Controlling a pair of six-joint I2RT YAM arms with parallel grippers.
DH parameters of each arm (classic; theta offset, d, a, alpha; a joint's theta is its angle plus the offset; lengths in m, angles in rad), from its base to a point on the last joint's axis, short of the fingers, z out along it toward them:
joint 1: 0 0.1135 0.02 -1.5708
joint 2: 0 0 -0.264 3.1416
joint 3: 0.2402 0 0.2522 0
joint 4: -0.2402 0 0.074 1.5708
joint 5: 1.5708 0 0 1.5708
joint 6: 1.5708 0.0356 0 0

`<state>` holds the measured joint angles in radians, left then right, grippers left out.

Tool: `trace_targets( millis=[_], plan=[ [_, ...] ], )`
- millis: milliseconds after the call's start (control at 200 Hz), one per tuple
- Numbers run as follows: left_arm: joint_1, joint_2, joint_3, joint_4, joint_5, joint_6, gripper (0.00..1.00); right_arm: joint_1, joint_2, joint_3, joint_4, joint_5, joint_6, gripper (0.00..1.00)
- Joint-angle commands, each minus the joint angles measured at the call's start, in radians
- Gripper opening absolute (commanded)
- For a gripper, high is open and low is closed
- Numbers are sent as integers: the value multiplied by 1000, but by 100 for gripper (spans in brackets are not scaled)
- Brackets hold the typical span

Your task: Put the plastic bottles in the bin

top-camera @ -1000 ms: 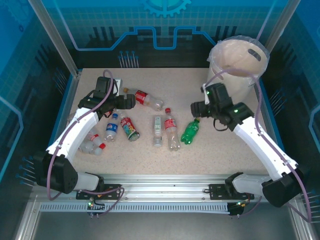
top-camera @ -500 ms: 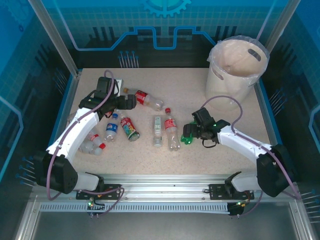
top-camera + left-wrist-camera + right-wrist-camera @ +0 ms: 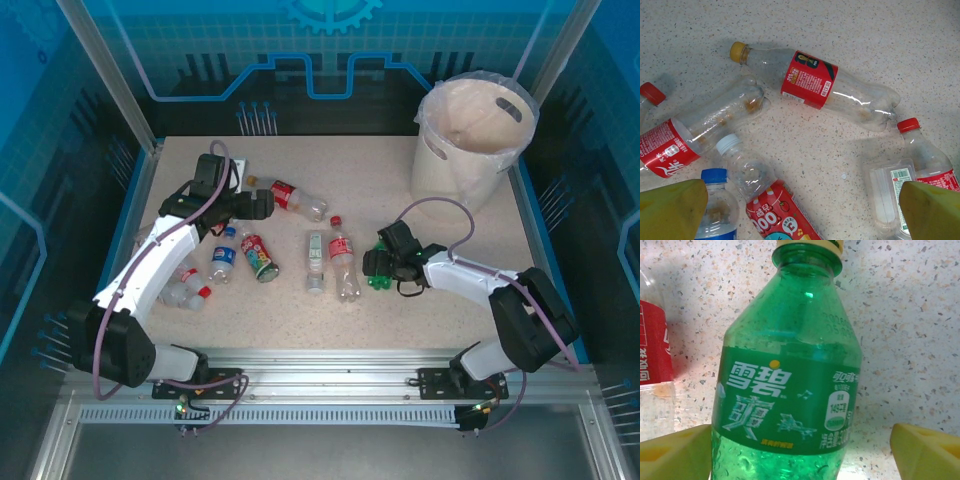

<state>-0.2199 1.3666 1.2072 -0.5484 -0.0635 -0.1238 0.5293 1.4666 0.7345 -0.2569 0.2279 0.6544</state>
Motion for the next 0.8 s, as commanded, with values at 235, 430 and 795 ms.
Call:
trace_targets(
  millis=[235, 430, 795],
  plan=[
    [-7, 13, 3, -15, 1, 9, 99, 3, 2, -21, 21, 31, -11, 70],
    [-7, 12, 7, -15, 7, 4, 99, 2, -18, 10, -19, 37, -45, 59],
    [-7, 8, 8, -18, 4, 9, 99, 25, -182, 224, -219, 69, -192, 55]
  ],
)
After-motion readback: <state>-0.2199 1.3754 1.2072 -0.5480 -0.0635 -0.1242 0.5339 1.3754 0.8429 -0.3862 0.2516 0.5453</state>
